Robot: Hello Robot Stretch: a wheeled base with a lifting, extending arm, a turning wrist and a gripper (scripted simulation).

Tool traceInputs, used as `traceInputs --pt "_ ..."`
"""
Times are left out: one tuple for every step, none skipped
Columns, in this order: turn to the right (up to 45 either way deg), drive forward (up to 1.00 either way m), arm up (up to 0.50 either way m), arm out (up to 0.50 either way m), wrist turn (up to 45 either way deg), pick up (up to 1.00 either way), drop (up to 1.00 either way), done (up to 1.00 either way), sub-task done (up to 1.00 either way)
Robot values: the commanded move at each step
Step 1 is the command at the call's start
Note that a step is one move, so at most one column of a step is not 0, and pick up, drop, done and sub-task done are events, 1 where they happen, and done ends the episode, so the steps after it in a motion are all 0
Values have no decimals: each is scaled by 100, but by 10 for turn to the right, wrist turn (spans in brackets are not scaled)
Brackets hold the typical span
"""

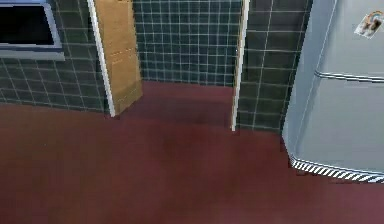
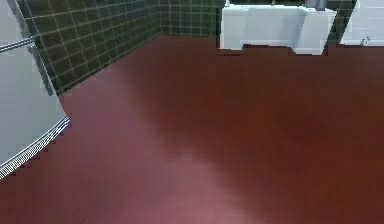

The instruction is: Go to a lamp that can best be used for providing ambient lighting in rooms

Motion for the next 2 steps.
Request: traceInputs --pt "0 100 0 0 0 0 0 0 0" --pt "0 100 0 0 0 0 0 0 0"
